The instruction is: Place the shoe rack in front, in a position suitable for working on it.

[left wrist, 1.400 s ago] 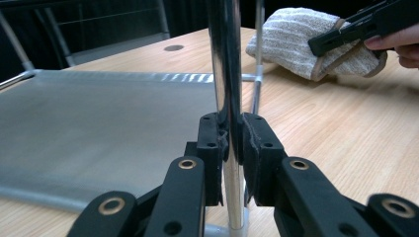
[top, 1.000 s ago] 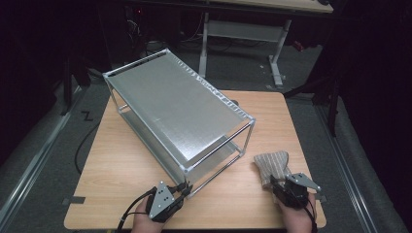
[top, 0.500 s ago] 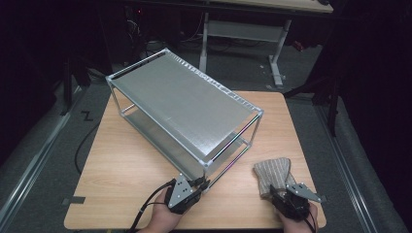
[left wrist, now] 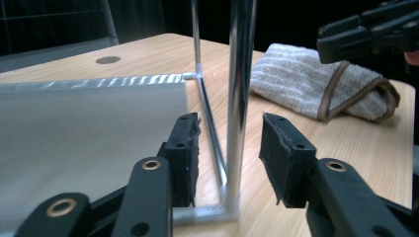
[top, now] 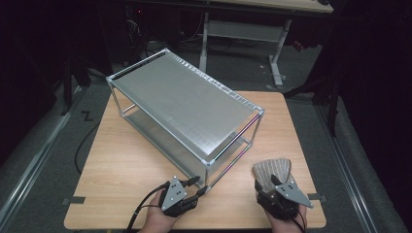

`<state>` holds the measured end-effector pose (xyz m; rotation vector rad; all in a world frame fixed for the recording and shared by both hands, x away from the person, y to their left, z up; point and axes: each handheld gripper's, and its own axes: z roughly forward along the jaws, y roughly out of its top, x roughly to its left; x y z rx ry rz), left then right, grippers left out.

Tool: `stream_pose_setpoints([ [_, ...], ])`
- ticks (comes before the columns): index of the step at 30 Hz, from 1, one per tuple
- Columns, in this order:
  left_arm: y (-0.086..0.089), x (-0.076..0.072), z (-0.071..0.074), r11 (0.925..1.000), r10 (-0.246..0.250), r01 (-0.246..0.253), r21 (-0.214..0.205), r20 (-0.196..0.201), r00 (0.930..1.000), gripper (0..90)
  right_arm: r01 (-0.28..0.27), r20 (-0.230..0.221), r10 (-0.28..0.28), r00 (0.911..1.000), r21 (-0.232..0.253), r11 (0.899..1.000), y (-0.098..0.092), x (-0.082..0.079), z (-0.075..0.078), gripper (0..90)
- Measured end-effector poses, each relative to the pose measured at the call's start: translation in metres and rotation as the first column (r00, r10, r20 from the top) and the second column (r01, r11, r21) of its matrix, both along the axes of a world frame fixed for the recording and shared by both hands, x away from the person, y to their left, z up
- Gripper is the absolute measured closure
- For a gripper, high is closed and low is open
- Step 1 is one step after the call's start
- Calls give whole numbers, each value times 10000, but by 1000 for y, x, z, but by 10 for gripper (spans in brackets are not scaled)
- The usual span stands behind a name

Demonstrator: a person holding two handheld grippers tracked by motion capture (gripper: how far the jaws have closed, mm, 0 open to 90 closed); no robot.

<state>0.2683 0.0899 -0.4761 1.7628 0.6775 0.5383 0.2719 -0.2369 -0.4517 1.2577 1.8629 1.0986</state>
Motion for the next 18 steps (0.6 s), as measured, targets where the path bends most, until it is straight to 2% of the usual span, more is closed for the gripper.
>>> stream_pose_setpoints([
  [4, 16, -4, 2, 9993, 384, -384, 4, 135, 9992, 562, -734, 91, 732, 9973, 155, 9972, 18, 2, 2, 405],
  [6, 23, -4, 2, 9981, 610, -610, -69, 36, 9981, 559, -1149, 173, 1143, 9933, 356, 9927, 28, 3, 4, 409],
  [8, 28, -5, 1, 9962, 864, -864, -62, 1, 9963, 557, -1418, 239, 1410, 9897, 339, 9893, 38, 4, 5, 415],
  [13, 45, -8, 0, 9907, 1361, -1361, -61, -55, 9907, 558, -2352, 337, 2344, 9716, 220, 9717, 68, 6, 4, 411],
  [17, 57, -10, 0, 9844, 1756, -1757, -91, -143, 9844, 558, -2863, 332, 2859, 9577, 87, 9581, 84, 9, 2, 419],
  [18, 59, -11, 0, 9832, 1821, -1822, -76, -128, 9832, 559, -2901, 341, 2899, 9565, 15, 9570, 86, 9, 2, 421],
])
